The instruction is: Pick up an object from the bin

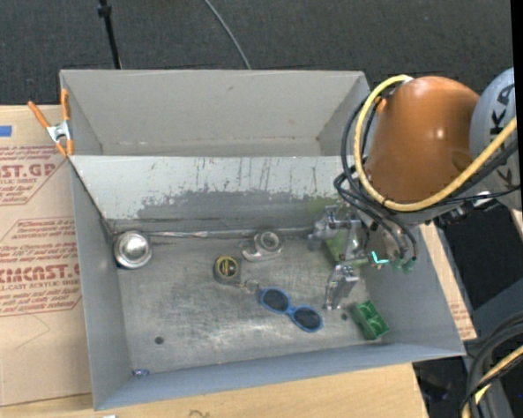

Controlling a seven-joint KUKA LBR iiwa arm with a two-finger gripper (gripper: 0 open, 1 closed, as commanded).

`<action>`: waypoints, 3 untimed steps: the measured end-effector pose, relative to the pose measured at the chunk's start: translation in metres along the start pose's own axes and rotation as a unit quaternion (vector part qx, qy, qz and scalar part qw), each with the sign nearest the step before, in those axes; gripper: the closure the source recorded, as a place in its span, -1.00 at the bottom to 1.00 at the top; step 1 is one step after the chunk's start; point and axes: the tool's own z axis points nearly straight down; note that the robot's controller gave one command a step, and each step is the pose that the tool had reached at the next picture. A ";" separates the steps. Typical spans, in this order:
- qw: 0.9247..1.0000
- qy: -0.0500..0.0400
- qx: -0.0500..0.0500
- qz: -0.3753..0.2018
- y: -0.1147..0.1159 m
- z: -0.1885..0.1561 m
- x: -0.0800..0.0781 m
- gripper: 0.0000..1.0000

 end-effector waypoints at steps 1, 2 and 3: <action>0.975 -0.001 0.000 -0.224 0.025 0.140 -0.010 -1.00; 0.933 -0.008 0.001 -0.361 0.000 0.165 -0.028 -1.00; 0.933 -0.009 0.002 -0.361 0.000 0.163 -0.030 1.00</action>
Offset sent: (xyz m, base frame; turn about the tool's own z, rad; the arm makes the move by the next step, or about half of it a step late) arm 0.0106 0.0246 -0.1368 -0.4502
